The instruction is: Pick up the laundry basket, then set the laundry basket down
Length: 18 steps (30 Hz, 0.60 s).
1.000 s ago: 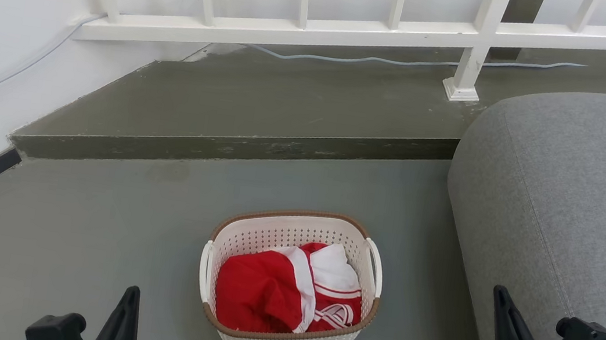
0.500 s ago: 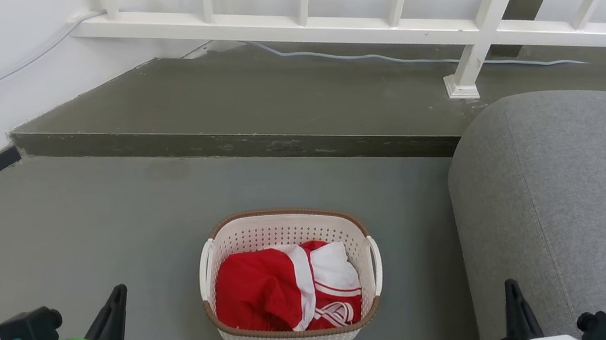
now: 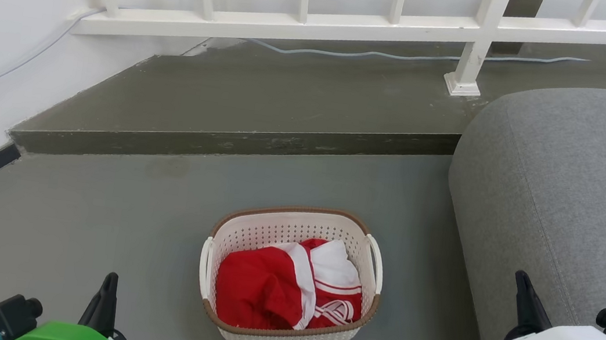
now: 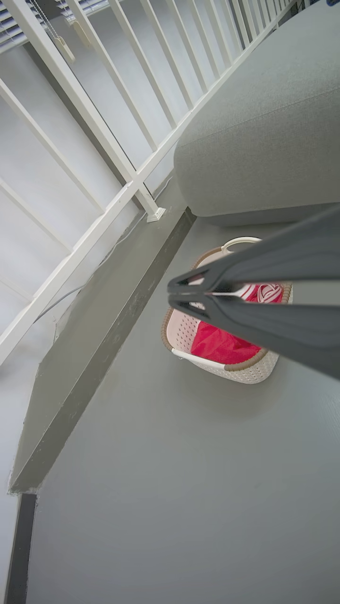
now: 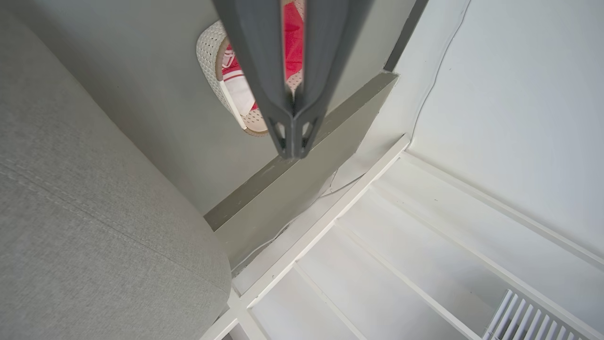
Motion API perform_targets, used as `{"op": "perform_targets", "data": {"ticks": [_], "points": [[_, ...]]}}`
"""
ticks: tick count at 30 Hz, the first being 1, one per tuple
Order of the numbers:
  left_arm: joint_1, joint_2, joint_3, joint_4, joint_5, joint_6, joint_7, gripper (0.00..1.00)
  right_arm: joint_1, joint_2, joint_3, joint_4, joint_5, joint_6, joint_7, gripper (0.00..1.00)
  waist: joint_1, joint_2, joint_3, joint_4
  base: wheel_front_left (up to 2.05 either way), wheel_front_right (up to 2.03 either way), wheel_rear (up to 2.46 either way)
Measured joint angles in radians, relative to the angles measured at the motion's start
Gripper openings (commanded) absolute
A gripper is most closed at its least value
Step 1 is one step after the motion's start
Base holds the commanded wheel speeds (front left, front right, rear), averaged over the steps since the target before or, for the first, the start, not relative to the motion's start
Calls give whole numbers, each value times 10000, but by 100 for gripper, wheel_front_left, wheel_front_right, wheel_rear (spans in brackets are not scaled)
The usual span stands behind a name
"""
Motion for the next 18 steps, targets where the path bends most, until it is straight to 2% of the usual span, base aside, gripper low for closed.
{"op": "perform_targets", "data": {"ticks": [18], "points": [[-366, 6, 500, 178, -1994, -337, 485, 0, -261, 176, -631, 92, 2017, 355, 483, 0, 0, 0, 66, 0, 0, 0, 0]]}}
